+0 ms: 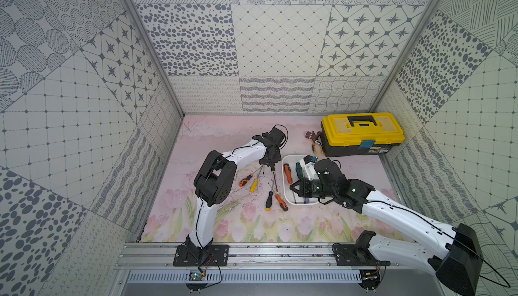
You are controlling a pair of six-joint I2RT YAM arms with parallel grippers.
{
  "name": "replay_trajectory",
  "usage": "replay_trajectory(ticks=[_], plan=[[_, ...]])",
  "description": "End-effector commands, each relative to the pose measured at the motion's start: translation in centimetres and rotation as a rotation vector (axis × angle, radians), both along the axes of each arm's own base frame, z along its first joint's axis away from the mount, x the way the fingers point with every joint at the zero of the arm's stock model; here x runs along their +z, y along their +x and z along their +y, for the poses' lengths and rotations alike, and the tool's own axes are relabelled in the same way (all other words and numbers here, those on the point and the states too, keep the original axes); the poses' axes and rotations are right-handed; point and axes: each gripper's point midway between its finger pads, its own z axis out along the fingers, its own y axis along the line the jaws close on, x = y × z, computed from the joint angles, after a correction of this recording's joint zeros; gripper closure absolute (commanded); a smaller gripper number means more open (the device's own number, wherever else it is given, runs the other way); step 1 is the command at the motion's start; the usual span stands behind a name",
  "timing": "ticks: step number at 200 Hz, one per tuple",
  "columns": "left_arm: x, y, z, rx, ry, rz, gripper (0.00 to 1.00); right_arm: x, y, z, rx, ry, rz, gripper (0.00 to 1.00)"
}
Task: Put the screwdriver on the desktop into the storage box
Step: Pick up the screwdriver from the center of the board.
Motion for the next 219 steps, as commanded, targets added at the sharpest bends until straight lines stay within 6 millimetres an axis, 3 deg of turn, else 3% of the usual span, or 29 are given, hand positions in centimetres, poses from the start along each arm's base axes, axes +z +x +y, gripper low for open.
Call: replay_trajectory(ticks=[1,28,59,64,90,123,154,162,184,201,219], plan=[[3.0,-0.1,1.7,0.001,0.057,-0.054,1.00,1.8,0.2,0.6,0.014,0.078,-0.041,1.00],[6.8,-0.9,2.1,-0.006,0.018,-0.099,1.00,2.3,-0.4,1.9,0.071,0.144,-0.017,0.95],[11.8,-3.7,3.7,-0.013,-0.035,-0.167,1.00,5.6,-1.9,4.2,0.197,0.373,-0.003,0.70],[12.6,-4.3,4.1,-0.013,-0.048,-0.180,1.00,6.2,-2.1,4.4,0.214,0.411,0.001,0.72],[15.4,-8.7,6.0,-0.040,-0.127,-0.220,1.00,8.4,-3.3,5.0,0.299,0.519,-0.025,1.00],[19.5,-14.0,6.9,-0.147,-0.360,-0.290,1.00,9.4,-3.8,4.8,0.328,0.540,-0.059,1.00],[23.9,-17.6,5.4,-0.270,-0.643,-0.320,1.00,9.0,-3.6,5.1,0.331,0.543,-0.050,1.00],[24.7,-18.0,5.3,-0.276,-0.690,-0.336,1.00,8.6,-3.4,5.2,0.322,0.529,-0.041,0.91],[26.4,-18.7,4.5,-0.326,-0.857,-0.392,1.00,7.1,-2.7,5.6,0.298,0.482,-0.003,0.42],[26.8,-19.0,3.6,-0.357,-0.989,-0.390,1.00,5.9,-2.6,6.1,0.300,0.436,0.021,0.32],[26.7,-18.9,2.8,-0.368,-1.078,-0.376,1.00,6.1,-3.8,7.3,0.353,0.423,-0.002,0.25]])
